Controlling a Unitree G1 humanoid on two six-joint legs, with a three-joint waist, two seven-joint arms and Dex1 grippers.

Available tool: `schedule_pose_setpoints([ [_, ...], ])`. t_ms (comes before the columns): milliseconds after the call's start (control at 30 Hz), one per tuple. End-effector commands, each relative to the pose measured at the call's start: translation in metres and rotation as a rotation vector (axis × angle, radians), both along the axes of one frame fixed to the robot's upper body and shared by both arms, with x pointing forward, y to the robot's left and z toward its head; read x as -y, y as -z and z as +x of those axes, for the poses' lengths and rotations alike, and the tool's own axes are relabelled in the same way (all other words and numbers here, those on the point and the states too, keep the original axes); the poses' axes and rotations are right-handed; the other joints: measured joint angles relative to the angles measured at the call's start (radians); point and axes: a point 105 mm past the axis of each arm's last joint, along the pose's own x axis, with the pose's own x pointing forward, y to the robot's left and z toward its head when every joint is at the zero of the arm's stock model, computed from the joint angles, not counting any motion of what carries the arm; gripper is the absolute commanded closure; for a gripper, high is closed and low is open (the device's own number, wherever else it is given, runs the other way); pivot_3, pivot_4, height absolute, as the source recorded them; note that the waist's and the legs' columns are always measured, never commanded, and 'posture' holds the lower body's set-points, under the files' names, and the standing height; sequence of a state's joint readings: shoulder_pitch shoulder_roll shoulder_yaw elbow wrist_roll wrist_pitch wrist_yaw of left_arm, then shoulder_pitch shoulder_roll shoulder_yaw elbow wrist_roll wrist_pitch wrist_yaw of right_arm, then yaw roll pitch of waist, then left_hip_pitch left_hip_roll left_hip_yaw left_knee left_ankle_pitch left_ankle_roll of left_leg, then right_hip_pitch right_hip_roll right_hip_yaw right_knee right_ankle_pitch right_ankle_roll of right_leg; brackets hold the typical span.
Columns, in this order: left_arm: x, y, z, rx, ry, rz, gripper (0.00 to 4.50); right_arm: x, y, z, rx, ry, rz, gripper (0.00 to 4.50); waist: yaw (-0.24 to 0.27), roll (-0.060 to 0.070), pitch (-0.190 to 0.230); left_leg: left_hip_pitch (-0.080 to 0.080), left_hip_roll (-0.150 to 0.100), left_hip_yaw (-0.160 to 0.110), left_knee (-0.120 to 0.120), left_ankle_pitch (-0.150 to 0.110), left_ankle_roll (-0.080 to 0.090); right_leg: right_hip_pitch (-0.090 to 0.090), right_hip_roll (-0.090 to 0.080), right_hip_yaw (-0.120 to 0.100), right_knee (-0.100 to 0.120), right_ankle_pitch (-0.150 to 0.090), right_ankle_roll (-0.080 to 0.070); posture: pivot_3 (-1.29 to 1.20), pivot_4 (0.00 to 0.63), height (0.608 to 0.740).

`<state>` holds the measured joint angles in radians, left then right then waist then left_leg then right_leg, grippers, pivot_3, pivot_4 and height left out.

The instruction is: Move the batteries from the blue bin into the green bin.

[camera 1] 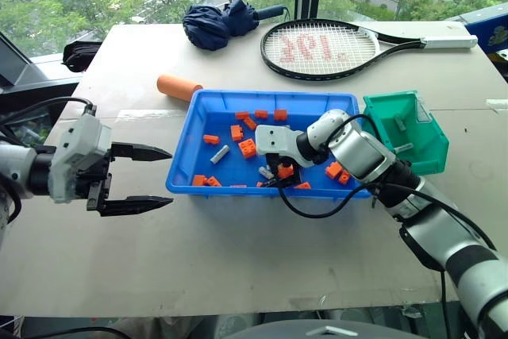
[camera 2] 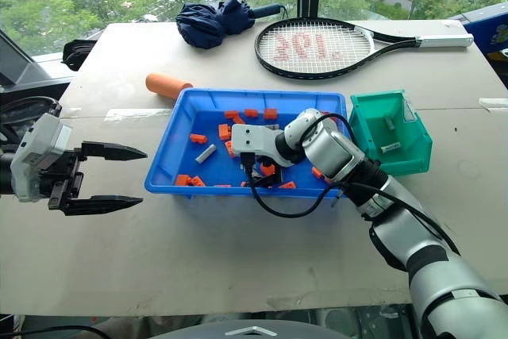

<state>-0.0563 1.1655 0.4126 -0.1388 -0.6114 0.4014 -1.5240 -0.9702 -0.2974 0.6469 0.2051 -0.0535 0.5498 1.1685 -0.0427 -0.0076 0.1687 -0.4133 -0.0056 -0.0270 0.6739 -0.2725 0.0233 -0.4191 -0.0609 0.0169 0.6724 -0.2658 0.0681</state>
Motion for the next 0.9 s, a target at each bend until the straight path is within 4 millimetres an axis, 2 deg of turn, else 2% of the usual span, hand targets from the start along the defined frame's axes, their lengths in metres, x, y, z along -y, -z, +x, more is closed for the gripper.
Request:
schedule_pose_setpoints([
  [33, 0.004, -0.006, -0.001, 0.033, 0.031, 0.015, 0.0, 0.003, 0.008, -0.002, -0.013, -0.006, -0.068, 0.11, 0.0, 0.0, 0.0, 0.0, 0.0, 0.0, 0.0, 0.0, 0.0, 0.0, 0.0, 0.0, 0.0, 0.0, 0.0, 0.0, 0.15, 0.74],
  [100, 0.004, -0.005, -0.001, 0.035, 0.032, 0.015, 0.0, 0.003, 0.008, -0.001, -0.019, -0.002, -0.075, 0.11, 0.0, 0.0, 0.0, 0.0, 0.0, 0.0, 0.0, 0.0, 0.0, 0.0, 0.0, 0.0, 0.0, 0.0, 0.0, 0.0, 0.15, 0.74],
  [200, 0.004, -0.005, -0.001, 0.037, 0.032, 0.016, 0.0, 0.004, 0.008, -0.001, -0.028, -0.001, -0.084, 1.03, 0.0, 0.0, 0.0, 0.0, 0.0, 0.0, 0.0, 0.0, 0.0, 0.0, 0.0, 0.0, 0.0, 0.0, 0.0, 0.0, 0.15, 0.74],
  [300, 0.004, -0.004, -0.001, 0.042, 0.033, 0.014, 0.0, 0.005, 0.008, 0.0, -0.026, -0.002, -0.097, 2.49, 0.0, 0.0, 0.0, 0.0, 0.0, 0.0, 0.001, 0.0, 0.0, 0.0, 0.0, 0.0, 0.001, 0.0, 0.0, 0.0, 0.15, 0.74],
  [333, 0.004, -0.005, -0.001, 0.043, 0.034, 0.013, 0.0, 0.006, 0.008, 0.001, -0.023, -0.002, -0.101, 2.83, 0.0, 0.0, 0.0, 0.0, 0.0, 0.0, 0.001, 0.0, 0.0, 0.0, 0.0, 0.0, 0.001, 0.0, 0.0, 0.0, 0.15, 0.74],
  [400, 0.004, -0.004, -0.001, 0.045, 0.035, 0.012, 0.0, 0.006, 0.007, 0.002, -0.02, -0.002, -0.102, 4.02, 0.0, 0.0, 0.0, 0.0, 0.0, 0.0, 0.001, 0.0, 0.0, 0.0, 0.0, 0.0, 0.002, 0.0, 0.0, 0.0, 0.15, 0.74],
  [433, 0.004, -0.004, -0.001, 0.045, 0.036, 0.012, 0.0, 0.006, 0.006, 0.002, -0.018, -0.002, -0.102, 4.44, 0.0, 0.0, 0.0, 0.0, 0.0, 0.0, 0.001, 0.0, -0.001, 0.0, 0.0, 0.0, 0.002, 0.0, 0.0, 0.0, 0.15, 0.74],
  [733, 0.004, -0.005, 0.002, 0.052, 0.038, 0.008, 0.0, 0.001, 0.005, -0.002, -0.031, -0.026, -0.077, 4.44, 0.0, 0.0, 0.0, 0.001, 0.0, 0.0, 0.002, 0.001, -0.001, 0.0, 0.0, 0.0, 0.004, 0.0, 0.0, 0.0, 0.15, 0.74],
  [867, 0.004, -0.006, 0.002, 0.056, 0.034, 0.009, 0.0, -0.002, -0.008, -0.004, -0.039, -0.039, -0.036, 4.44, 0.0, 0.0, 0.0, 0.001, 0.0, -0.001, 0.002, 0.001, -0.001, 0.0, 0.0, 0.0, 0.005, 0.0, 0.0, 0.0, 0.15, 0.74],
  [900, 0.004, -0.006, 0.002, 0.057, 0.033, 0.009, 0.0, -0.003, -0.013, -0.005, -0.049, -0.044, -0.021, 4.21, 0.0, 0.0, 0.0, 0.001, 0.0, -0.001, 0.002, 0.001, -0.001, 0.0, 0.0, 0.0, 0.004, 0.0, 0.0, 0.0, 0.15, 0.74],
])
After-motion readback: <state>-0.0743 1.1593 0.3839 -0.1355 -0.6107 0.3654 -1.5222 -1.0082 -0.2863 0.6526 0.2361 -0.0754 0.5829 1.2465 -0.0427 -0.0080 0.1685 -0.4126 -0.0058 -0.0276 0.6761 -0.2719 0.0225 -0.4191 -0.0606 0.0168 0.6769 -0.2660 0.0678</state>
